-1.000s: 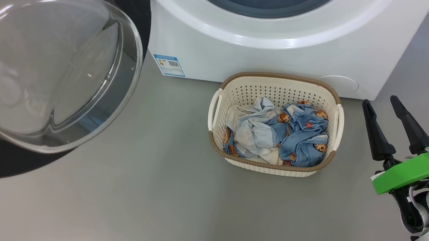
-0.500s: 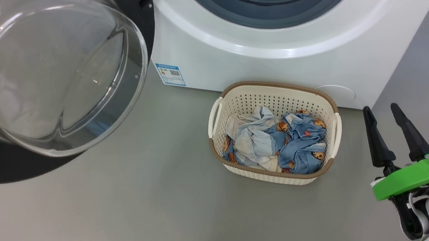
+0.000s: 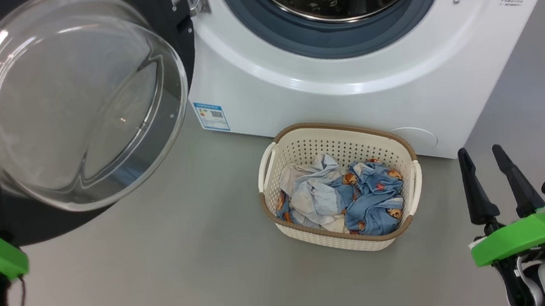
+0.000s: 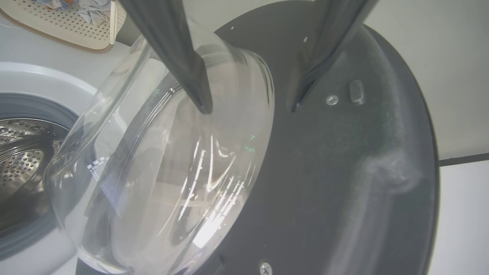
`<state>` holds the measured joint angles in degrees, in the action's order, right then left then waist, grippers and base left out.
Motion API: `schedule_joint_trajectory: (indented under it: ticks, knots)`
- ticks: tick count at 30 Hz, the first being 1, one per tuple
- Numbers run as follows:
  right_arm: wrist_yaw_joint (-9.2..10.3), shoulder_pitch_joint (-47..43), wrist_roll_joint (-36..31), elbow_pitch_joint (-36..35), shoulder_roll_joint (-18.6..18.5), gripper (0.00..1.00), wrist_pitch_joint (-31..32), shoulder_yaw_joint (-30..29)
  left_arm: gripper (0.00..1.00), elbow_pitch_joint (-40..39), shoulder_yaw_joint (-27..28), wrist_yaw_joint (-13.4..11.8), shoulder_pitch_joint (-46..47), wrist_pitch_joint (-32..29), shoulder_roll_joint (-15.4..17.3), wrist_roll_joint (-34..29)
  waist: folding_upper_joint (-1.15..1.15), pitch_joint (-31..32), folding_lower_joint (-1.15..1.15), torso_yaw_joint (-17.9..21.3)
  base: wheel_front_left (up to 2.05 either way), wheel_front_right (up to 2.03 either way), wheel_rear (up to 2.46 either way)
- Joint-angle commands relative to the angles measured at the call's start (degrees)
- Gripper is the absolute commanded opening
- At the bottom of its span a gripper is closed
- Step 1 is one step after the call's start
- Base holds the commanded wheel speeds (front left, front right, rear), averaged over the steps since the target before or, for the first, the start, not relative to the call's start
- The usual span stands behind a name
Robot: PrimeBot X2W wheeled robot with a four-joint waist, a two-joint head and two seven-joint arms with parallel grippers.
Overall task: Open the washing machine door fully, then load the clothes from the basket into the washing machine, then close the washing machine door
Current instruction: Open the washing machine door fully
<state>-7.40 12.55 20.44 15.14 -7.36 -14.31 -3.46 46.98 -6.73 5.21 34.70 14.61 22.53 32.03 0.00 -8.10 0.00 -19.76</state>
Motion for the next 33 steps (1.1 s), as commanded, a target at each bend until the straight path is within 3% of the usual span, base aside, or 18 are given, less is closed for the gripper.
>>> schedule_joint_trajectory:
  ticks: [1,11,20,26,33]
  knots:
    - [-0.09,-0.8,0.5,-1.2,0.0,1.0,-0.7,1.6,1.0,-3.1,2.2,-1.0,-1.2,0.4,2.4,-0.4,0.0,0.8,0.0,0.8,0.0,0.0,0.0]
    - [-0.09,-2.0,0.8,-1.6,-1.0,1.0,-0.7,3.0,1.0,-21.6,4.1,-5.0,-13.5,0.4,-1.4,0.5,0.0,3.0,0.0,4.4,0.0,0.0,0.0]
    - [-0.09,-3.1,1.0,-1.7,-2.4,1.0,-0.7,4.9,1.0,-36.9,2.4,-8.5,-22.5,-0.1,-4.2,-0.2,0.0,5.6,0.0,9.0,0.0,0.0,0.0]
    - [-0.09,-3.3,1.1,-1.8,-2.9,1.0,-0.7,5.8,1.0,-40.7,1.1,-9.5,-25.0,-0.2,-5.2,-0.9,0.0,6.1,0.0,11.9,0.0,0.0,0.0]
    - [-0.09,-3.5,1.2,-2.1,-3.2,1.0,-0.7,6.2,1.0,-41.7,0.2,-8.9,-26.7,0.1,-6.3,-1.7,0.0,6.6,0.0,15.8,0.0,0.0,0.0]
